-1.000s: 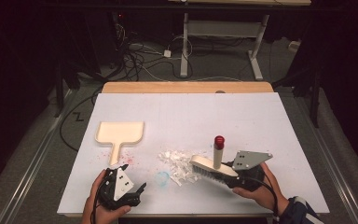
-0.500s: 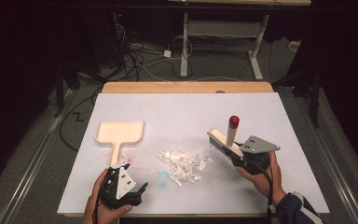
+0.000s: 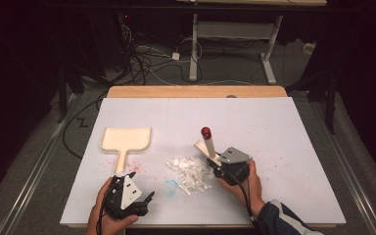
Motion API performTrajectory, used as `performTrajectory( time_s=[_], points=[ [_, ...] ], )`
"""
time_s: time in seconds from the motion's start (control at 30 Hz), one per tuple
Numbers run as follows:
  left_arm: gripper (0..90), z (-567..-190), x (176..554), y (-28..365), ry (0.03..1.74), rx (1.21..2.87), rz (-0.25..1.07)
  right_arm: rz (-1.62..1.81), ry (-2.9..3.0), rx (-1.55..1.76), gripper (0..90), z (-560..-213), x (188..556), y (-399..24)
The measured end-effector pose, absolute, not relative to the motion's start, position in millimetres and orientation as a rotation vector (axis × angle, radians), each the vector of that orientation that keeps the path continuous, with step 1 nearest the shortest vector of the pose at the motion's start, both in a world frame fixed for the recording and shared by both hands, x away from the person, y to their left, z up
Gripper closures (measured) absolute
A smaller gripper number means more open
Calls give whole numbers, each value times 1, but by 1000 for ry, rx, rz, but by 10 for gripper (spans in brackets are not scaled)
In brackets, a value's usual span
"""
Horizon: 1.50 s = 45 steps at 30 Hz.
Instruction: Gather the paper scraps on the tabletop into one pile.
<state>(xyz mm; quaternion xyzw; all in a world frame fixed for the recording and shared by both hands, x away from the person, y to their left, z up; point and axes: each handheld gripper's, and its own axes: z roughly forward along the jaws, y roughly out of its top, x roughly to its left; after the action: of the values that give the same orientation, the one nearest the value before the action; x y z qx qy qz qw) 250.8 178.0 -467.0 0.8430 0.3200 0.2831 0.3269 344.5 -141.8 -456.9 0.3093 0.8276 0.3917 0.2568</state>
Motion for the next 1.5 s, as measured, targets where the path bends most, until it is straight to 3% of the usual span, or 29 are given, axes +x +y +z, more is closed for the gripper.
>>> performTrajectory(
  time_s=[0.4,0.73,1.1,1.33,1.5],
  points=[
    [160,-468,252,178,847,2213,729,1216,2237,816,681,-451,342,-104],
    [159,-469,252,177,850,2221,727,1287,2199,822,681,-427,349,-143],
    [160,-470,251,176,848,2237,737,1341,2418,615,681,-401,319,-218],
    [160,-470,252,175,845,2245,735,1274,2587,492,682,-413,296,-235],
    [160,-470,253,174,838,2249,736,1268,2641,444,683,-430,294,-218]
  ],
)
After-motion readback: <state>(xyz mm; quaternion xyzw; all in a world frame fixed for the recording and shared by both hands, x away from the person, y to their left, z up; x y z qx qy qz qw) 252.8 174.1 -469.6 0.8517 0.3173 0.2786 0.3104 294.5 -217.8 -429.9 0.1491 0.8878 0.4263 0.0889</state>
